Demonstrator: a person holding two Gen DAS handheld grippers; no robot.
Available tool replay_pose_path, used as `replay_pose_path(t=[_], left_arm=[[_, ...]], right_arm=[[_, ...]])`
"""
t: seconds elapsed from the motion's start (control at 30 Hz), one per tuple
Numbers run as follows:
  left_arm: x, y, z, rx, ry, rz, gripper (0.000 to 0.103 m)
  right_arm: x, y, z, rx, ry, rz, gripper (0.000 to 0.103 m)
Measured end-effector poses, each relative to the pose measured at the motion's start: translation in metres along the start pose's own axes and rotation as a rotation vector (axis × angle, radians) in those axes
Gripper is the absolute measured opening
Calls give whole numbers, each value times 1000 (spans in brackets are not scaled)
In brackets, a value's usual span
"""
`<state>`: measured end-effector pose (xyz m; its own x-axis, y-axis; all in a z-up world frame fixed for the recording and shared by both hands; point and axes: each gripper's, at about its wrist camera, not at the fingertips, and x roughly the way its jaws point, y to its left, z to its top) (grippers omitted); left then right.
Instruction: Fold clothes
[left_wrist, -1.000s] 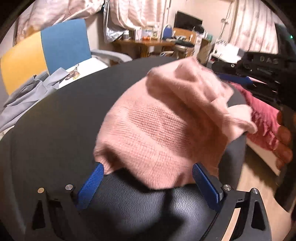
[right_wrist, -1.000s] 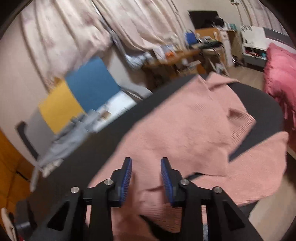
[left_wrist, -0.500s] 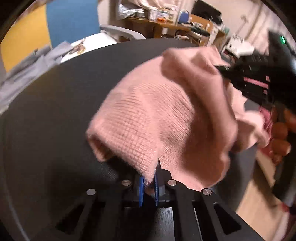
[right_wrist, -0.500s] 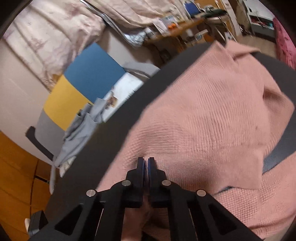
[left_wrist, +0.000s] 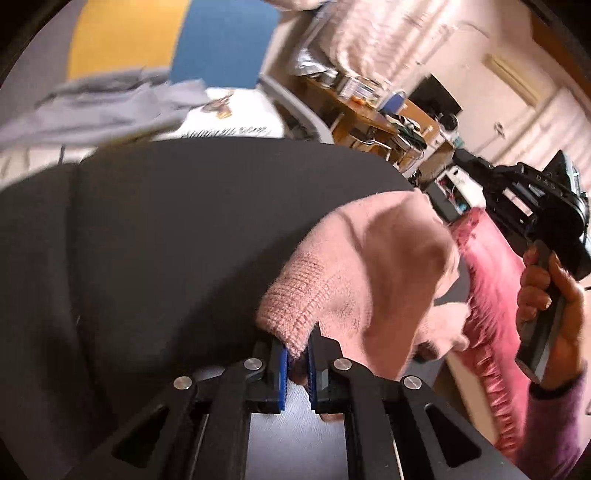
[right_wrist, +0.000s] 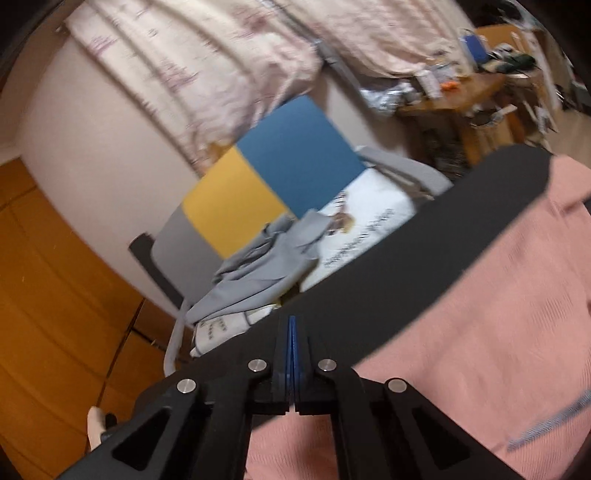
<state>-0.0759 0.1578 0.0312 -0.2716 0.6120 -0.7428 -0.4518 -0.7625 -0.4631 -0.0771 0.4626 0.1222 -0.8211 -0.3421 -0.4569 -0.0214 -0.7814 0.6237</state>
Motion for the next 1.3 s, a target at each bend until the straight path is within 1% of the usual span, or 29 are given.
replay_pose_path(t=[0.07,0.1,0.13,0.17,0.2,0.23,0.27,0.33,0.4,0.47,0.5,0.57,0.6,0.63,0.73,0.77,0.8,0.83,0.87,0.93,0.97,1.07,1.17,1.27,1.3], left_arm=[[-11,14,-13,-19,10,-7,8],[-17,19,-23,-20,15,4,8],[-21,24,-33,-18,16,17,8],[-24,30,-42,-17,15,30,8],[-24,37,-49,-19,18,40,8],[-23,45,-56,-29,23,44,8],[-24,54,-64,-46,29,41,8],[-24,66,-77,-70,42,36,8],[-24,79,-90,-93,55,31,8],[-23,86,-101,-104,66,29,8],[-22,86,-103,-103,68,24,8],[-21,86,-108,-101,71,15,8],[-20,86,-110,-99,73,13,8],[-18,84,-111,-93,73,19,8],[-19,82,-112,-78,72,21,8],[-19,80,-112,-71,75,22,8],[-19,79,-112,-63,77,23,8],[-17,77,-110,-49,78,27,8],[-19,74,-111,-34,77,32,8],[-22,68,-114,0,76,44,8],[-24,66,-116,13,73,47,8],[-34,60,-122,59,64,48,8],[-45,56,-127,88,48,39,8],[-61,58,-125,61,9,16,8],[-67,60,-124,53,-6,10,8]], right_arm=[[12,16,-4,-6,18,22,0],[17,16,-9,8,36,22,3],[21,16,-14,17,56,-3,19],[23,10,-19,17,77,-59,28],[23,1,-25,5,94,-144,30],[23,-8,-31,-7,111,-230,30],[18,-24,-38,-21,116,-328,31],[5,-56,-49,-36,143,-481,37],[-10,-91,-61,-21,190,-596,40],[-23,-114,-71,25,212,-625,43],[-29,-122,-77,50,224,-598,44],[-30,-127,-86,90,251,-544,51],[-30,-129,-91,110,264,-517,52],[-32,-133,-93,141,255,-527,52],[-25,-140,-96,161,264,-538,51],[-19,-140,-96,156,281,-548,46],[-13,-139,-93,178,275,-530,27],[-7,-139,-90,199,269,-511,22],[-1,-138,-87,219,262,-493,21],[10,-123,-73,199,215,-456,19],[17,-109,-64,170,190,-437,19],[39,-63,-39,118,147,-324,19],[69,-9,-25,59,160,-235,18],[93,52,-21,4,180,-124,18],[98,71,-25,-12,187,-92,18]])
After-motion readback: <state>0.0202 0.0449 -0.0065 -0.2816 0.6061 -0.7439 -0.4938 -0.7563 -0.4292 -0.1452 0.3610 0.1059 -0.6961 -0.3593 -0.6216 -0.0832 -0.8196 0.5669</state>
